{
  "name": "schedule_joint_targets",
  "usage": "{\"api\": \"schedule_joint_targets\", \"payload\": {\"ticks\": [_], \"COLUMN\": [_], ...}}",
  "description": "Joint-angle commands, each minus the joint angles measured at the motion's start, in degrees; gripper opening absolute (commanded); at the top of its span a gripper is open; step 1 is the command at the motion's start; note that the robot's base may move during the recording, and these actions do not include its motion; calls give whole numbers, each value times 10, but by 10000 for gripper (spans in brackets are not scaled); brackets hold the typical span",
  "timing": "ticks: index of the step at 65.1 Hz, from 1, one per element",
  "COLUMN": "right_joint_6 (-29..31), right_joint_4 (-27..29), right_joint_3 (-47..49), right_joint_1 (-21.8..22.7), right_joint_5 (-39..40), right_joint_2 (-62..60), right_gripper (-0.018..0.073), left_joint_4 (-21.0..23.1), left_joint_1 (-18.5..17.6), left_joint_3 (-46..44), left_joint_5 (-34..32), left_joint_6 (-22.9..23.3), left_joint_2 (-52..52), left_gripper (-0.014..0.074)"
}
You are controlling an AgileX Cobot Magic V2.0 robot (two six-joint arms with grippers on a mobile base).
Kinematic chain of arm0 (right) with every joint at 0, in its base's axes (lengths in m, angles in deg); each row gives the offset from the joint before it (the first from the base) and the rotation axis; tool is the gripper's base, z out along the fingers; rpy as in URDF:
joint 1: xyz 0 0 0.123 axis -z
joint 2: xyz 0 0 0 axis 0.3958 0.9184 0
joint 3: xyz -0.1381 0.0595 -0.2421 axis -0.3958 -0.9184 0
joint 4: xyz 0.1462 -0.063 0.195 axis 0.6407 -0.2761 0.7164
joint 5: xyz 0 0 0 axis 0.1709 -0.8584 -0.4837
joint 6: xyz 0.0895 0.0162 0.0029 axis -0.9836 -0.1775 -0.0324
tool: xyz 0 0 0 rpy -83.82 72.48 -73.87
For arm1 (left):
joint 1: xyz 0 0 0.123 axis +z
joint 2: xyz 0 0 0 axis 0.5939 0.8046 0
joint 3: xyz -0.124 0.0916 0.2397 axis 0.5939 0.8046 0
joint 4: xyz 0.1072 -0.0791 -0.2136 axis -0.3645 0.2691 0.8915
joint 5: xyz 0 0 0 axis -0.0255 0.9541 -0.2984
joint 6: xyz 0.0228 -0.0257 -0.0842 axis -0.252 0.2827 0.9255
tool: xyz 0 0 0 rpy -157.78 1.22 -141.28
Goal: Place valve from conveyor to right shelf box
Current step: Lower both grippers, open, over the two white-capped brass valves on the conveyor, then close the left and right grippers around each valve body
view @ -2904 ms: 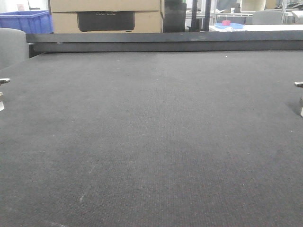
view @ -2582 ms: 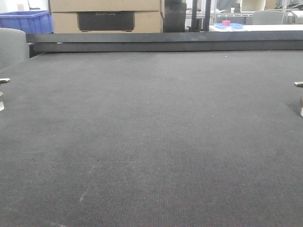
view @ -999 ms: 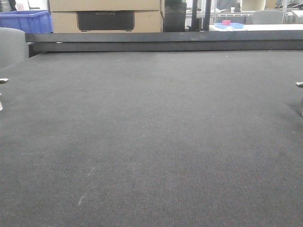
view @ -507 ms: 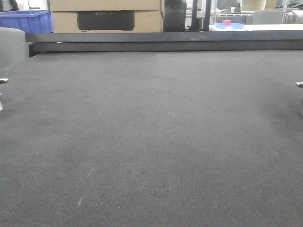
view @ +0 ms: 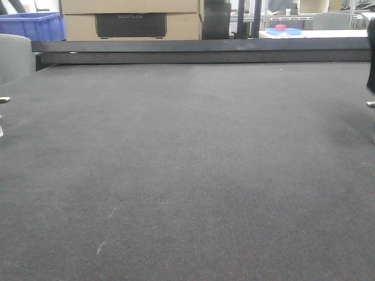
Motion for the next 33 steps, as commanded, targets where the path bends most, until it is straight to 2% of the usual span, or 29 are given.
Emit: {"api": "schedule_joint_targets", "payload": {"ticks": [1,6,9,14,15,23,33], "right_joint_6": [4,4,4,4,4,4,4], "right_joint_4": [-6,-6,-6,-6,-7,-7,-7], "right_joint_3": [4,4,4,4,4,4,3], "right_joint_1": [3,3,3,3,3,3,3], "right_joint_5": [8,9,9,13,16,39,45], "right_joint_2": [24,39,45,46,46,38,25], "right_gripper": [568,525,452,256,191,-151,-154], "left_joint_4": [2,2,2,2,2,4,4], "left_joint_1": [-4,-4,-4,-3,-3,-1,-1], "left_joint_3": [-4,-4,-4,-4,-4,-9,-58], "left_joint_5": [-3,-1,6,19,20,28,87], "left_joint_6": [4,4,4,4,4,4,9], "left_joint_2": [0,0,0,0,0,0,24], "left_gripper": [601,601,601,601,601,600,553]}}
